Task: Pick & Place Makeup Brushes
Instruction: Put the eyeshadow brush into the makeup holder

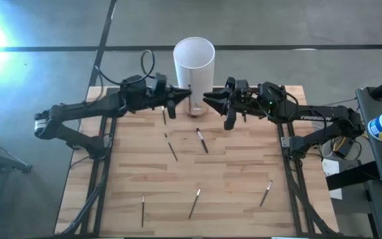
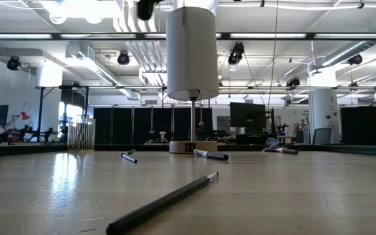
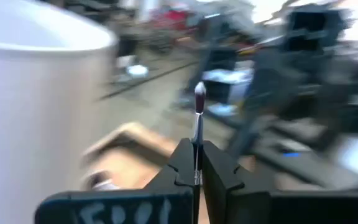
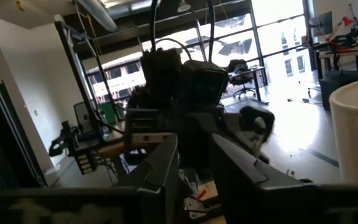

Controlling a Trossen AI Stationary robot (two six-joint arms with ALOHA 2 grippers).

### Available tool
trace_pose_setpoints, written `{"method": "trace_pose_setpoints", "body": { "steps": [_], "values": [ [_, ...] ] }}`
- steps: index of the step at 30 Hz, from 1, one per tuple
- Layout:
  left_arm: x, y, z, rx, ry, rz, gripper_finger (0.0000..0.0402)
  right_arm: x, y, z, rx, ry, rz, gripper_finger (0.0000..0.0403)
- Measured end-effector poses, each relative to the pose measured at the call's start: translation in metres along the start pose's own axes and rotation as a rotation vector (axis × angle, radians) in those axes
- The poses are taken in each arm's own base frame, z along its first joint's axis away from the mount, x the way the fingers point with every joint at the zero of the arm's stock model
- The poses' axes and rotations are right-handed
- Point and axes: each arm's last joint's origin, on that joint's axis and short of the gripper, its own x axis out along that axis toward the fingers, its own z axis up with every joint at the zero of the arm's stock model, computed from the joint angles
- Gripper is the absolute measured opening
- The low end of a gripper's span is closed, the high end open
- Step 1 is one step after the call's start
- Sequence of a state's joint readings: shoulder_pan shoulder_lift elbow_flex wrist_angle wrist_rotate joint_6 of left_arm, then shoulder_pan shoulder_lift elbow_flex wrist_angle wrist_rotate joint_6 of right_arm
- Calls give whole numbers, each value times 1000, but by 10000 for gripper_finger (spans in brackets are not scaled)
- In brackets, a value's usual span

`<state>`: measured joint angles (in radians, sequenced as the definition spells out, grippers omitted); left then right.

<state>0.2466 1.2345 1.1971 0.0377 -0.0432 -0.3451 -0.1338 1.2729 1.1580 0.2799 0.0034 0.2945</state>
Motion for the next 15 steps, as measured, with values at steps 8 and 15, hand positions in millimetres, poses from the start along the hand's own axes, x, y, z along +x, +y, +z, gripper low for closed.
{"method": "trace_pose_setpoints", "body": {
  "steps": [8,15],
  "values": [
    [-57,26,-6,35,38,415,5,-5,0,-1,-72,49,-18,56],
    [-68,81,-45,-8,23,549,5,-4,-2,-4,-98,72,-40,10]
  ]
}}
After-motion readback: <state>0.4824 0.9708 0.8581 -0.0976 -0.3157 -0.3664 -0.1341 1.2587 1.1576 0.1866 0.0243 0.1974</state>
